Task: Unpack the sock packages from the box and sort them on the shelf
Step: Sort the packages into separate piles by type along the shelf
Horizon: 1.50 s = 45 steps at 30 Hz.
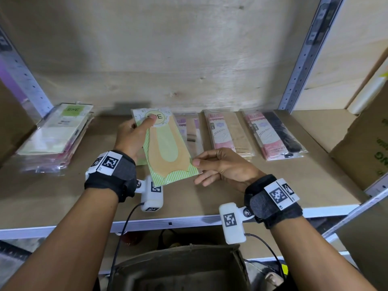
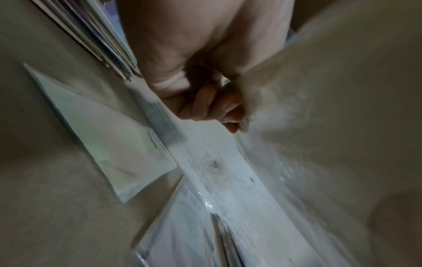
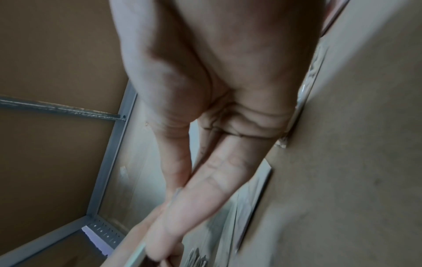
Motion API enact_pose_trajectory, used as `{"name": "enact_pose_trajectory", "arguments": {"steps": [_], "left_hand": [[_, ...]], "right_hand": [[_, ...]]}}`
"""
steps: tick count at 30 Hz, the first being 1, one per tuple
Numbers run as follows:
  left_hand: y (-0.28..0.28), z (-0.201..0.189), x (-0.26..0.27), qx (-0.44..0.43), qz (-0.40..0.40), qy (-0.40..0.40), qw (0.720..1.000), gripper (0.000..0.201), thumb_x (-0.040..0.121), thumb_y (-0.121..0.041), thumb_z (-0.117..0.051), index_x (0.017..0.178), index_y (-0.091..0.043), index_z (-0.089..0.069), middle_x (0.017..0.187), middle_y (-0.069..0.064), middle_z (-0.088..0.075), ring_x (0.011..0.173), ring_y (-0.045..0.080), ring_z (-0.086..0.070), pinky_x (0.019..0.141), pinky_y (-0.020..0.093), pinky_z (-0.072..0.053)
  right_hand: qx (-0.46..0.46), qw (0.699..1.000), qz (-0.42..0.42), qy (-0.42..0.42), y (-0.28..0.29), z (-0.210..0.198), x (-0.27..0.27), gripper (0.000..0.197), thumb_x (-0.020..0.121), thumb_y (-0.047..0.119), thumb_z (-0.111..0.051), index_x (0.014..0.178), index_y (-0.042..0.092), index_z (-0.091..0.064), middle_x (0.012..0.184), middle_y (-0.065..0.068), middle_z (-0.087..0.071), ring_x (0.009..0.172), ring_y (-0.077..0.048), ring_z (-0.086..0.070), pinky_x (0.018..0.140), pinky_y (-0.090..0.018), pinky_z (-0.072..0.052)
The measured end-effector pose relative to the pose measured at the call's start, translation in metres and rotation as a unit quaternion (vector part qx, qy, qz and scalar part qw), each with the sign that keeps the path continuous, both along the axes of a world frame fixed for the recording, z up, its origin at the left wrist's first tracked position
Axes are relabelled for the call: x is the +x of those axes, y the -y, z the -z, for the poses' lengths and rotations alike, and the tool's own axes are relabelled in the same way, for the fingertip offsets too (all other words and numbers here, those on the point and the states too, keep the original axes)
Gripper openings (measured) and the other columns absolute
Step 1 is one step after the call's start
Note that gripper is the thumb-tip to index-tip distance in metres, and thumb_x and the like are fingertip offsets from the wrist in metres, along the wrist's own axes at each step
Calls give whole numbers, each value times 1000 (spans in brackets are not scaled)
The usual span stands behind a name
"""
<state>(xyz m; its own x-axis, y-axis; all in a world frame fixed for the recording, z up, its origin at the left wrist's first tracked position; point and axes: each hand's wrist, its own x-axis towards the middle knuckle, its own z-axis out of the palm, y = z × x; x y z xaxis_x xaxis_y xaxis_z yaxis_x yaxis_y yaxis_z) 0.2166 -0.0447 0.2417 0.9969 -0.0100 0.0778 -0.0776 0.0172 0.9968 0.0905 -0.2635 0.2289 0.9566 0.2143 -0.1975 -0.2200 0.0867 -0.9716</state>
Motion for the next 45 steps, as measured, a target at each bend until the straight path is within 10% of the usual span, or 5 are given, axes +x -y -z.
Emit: {"name": "enact_pose_trajectory", "arguments": {"steps": [21,27,33,39,45], "left_hand": [[3,-6,-12,30,60,-11,998,29,89,-38,-72,107,-16,-75,101,1,-78,99,24,-74,83,37,-56],[7,-10,-22,47,137,-13,989,33,85,-41,-76,105,-15,-77,103,1,-78,103,25,-73,89,38,-57],[28,0,-34,163,221,3,961,91,64,-77,-73,113,0,-68,111,12,-74,98,31,-71,100,50,-48],[31,9,-33,196,226,17,954,55,81,-58,-68,93,-4,-69,74,4,-59,64,18,-50,56,24,-40],[34,7,-39,190,252,9,949,34,88,-42,-71,91,-9,-76,63,-5,-58,54,8,-48,50,15,-43]], "right_hand": [[-20,999,27,37,3,2,-5,6,88,10,-73,93,8,-71,59,9,-57,53,-3,-57,68,-30,-63],[50,998,31,23,-7,-4,-8,41,88,39,-68,113,6,-71,82,-3,-70,64,-11,-64,54,-25,-57],[35,993,106,50,-7,-1,-3,36,96,22,-63,122,-3,-65,102,-20,-72,78,-24,-66,62,-28,-52],[39,971,227,61,8,-1,2,30,95,15,-65,117,-6,-66,112,-24,-71,90,-30,-67,75,-39,-53],[64,955,282,67,22,-1,5,16,94,16,-67,104,4,-72,99,-10,-78,83,-22,-75,66,-34,-61]]}}
